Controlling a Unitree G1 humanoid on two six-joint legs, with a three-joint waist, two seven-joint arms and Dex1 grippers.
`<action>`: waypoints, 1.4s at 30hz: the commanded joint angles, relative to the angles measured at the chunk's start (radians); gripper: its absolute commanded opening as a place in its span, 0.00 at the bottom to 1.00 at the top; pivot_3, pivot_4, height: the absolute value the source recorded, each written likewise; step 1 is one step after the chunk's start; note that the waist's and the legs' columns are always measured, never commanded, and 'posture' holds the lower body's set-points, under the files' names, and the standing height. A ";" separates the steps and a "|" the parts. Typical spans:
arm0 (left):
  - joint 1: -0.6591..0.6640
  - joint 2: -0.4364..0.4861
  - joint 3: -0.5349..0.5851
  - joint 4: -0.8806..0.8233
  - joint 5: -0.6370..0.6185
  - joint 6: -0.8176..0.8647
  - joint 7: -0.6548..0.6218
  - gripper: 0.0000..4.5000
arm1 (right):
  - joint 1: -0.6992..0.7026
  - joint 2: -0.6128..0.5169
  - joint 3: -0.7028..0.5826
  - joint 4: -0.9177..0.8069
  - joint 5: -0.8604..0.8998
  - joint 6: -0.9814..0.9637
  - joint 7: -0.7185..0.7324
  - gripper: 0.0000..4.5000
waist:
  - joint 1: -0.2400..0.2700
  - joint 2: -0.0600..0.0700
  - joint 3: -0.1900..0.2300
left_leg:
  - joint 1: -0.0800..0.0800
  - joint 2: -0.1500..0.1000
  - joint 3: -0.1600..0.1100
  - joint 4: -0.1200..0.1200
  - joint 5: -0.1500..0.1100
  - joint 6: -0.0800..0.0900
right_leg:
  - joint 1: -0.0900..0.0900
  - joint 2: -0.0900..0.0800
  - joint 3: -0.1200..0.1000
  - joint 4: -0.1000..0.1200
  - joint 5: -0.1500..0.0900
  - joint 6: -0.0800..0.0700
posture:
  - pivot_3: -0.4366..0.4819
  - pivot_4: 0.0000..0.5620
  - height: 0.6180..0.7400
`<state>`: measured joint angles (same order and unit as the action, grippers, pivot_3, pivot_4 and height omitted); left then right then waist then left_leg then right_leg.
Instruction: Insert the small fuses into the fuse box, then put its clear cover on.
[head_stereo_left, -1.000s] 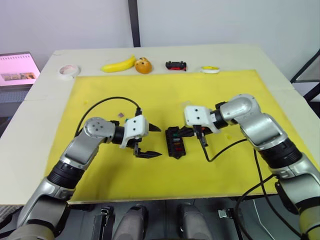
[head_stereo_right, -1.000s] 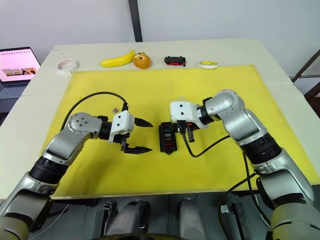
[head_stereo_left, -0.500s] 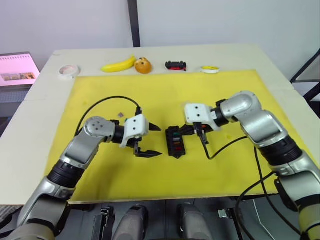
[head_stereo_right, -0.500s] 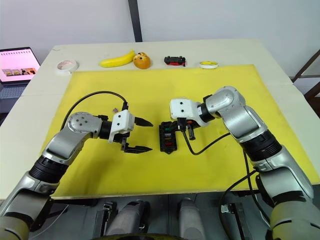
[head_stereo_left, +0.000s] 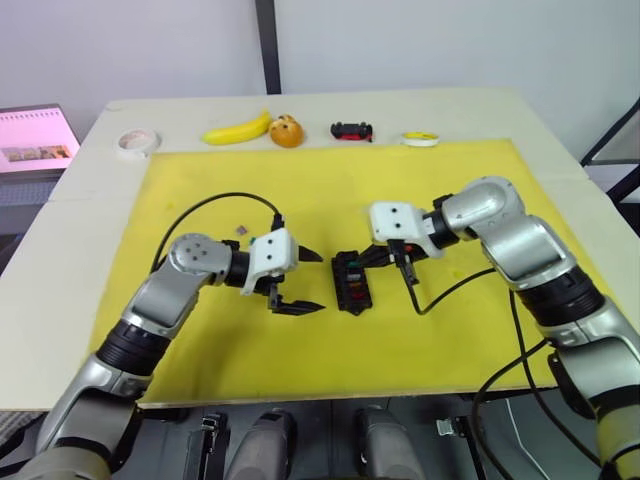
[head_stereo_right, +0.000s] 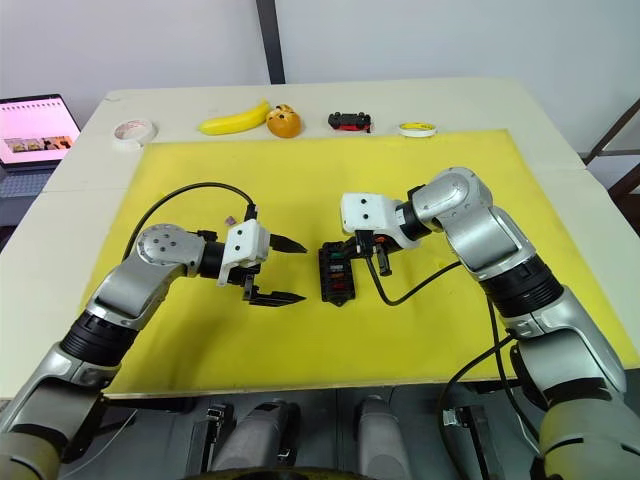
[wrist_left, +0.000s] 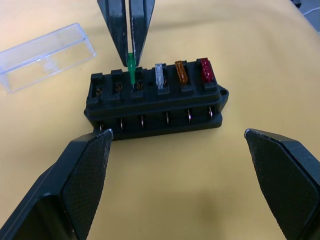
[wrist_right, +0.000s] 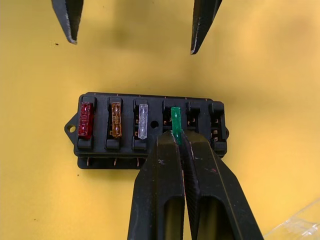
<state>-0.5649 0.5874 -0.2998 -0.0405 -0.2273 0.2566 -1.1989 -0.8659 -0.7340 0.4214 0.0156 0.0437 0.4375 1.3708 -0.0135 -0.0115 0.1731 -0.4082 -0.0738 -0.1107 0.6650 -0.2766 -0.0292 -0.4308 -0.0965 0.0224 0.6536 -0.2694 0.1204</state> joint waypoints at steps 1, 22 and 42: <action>-0.024 0.001 0.012 -0.014 0.000 -0.007 -0.008 0.99 | -0.019 0.006 -0.015 -0.004 -0.002 -0.006 0.003 0.00 | 0.000 0.000 0.000 | 0.000 0.000 0.000 0.000 0.000 0.000 | 0.000 0.000 0.000 0.000 0.000 0.000 | 0.48 0.27 1.00; -0.025 -0.010 0.006 -0.018 0.005 -0.001 0.000 0.99 | -0.001 0.007 0.007 -0.011 -0.030 -0.008 0.015 0.00 | 0.000 0.000 0.000 | 0.000 0.000 0.000 0.000 0.000 0.000 | 0.000 0.000 0.000 0.000 0.000 0.000 | 0.48 0.27 1.00; -0.020 -0.023 0.003 -0.014 0.017 -0.006 0.003 0.99 | -0.009 0.022 0.020 -0.049 -0.034 0.023 0.029 0.00 | -0.001 0.000 -0.001 | 0.000 0.000 0.000 0.000 0.000 0.000 | 0.000 0.000 0.000 0.001 0.000 0.000 | 0.48 0.27 1.00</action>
<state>-0.5663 0.5659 -0.3007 -0.0392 -0.2085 0.2574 -1.1960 -0.8662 -0.7146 0.4385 -0.0060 0.0121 0.4626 1.3910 -0.0140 -0.0115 0.1725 -0.4080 -0.0738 -0.1107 0.6655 -0.2766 -0.0292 -0.4309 -0.0965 0.0223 0.6543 -0.2694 0.1204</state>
